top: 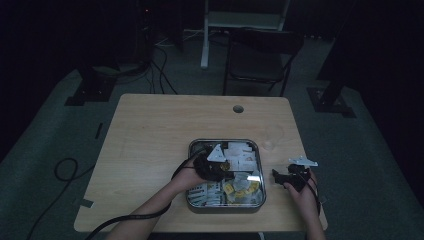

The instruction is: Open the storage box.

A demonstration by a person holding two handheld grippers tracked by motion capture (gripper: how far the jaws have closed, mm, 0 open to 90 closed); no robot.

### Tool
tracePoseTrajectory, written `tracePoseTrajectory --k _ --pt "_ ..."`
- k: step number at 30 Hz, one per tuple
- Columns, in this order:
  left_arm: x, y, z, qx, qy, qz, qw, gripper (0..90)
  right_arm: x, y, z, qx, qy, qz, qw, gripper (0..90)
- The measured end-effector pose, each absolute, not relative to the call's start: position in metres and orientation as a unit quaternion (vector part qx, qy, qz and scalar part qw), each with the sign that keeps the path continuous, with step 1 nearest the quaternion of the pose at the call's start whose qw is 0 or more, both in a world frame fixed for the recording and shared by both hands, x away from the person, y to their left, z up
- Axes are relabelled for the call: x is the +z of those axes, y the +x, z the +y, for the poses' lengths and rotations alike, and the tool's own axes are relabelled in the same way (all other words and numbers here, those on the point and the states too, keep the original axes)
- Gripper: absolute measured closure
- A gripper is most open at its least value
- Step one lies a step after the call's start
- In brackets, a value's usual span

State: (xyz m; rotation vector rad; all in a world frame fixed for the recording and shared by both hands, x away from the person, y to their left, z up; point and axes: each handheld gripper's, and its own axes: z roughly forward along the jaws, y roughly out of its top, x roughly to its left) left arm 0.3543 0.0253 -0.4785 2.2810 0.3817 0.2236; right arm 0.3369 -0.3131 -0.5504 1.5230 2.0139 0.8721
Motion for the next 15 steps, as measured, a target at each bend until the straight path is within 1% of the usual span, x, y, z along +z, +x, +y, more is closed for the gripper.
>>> tracePoseTrajectory --k 2,4,15 --pt "-0.4787 0.3546 0.0256 0.093 0.899 0.157 0.399 56.8 -0.5504 0.3369 -0.3131 0.317 0.554 0.733 0.233 12.3" --pt "-0.4789 0.3547 0.0255 0.095 0.898 0.161 0.399 58.3 -0.5504 0.3369 -0.3131 0.318 0.554 0.733 0.233 12.3" --pt "-0.4763 0.3542 0.0238 0.099 0.902 0.159 0.389 59.5 -0.5504 0.3369 -0.3132 0.317 0.554 0.733 0.233 12.3"
